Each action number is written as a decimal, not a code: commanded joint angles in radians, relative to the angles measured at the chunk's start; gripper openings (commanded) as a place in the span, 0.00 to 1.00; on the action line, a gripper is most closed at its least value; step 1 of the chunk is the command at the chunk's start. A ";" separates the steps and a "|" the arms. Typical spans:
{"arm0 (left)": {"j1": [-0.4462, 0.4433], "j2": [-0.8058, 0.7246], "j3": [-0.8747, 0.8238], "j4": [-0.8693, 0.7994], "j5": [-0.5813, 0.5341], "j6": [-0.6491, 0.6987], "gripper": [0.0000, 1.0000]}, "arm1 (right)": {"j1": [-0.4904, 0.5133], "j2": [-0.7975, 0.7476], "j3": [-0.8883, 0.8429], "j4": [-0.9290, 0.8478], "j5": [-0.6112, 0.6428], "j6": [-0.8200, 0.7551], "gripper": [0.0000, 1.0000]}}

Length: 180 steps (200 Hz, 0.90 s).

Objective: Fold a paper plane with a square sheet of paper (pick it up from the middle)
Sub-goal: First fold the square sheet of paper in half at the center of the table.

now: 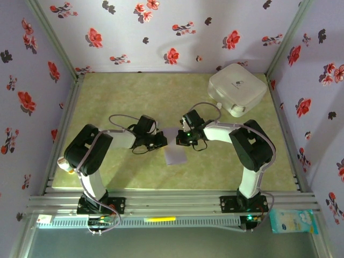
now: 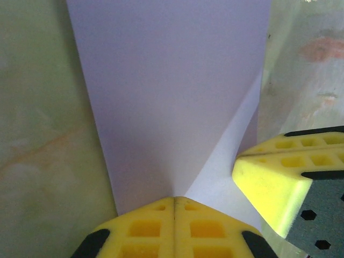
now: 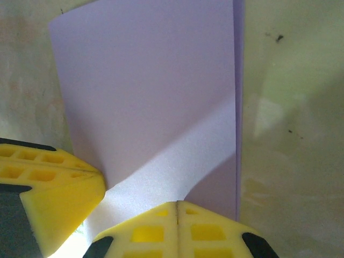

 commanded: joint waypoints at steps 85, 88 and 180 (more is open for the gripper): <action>-0.032 -0.067 -0.087 0.129 0.051 -0.133 0.07 | -0.015 0.049 -0.057 -0.163 0.141 -0.004 0.00; -0.032 -0.064 -0.091 0.134 0.051 -0.133 0.07 | -0.015 0.050 -0.057 -0.163 0.140 -0.005 0.00; -0.029 -0.106 -0.136 0.057 0.018 -0.090 0.07 | -0.017 0.045 -0.058 -0.165 0.146 -0.003 0.00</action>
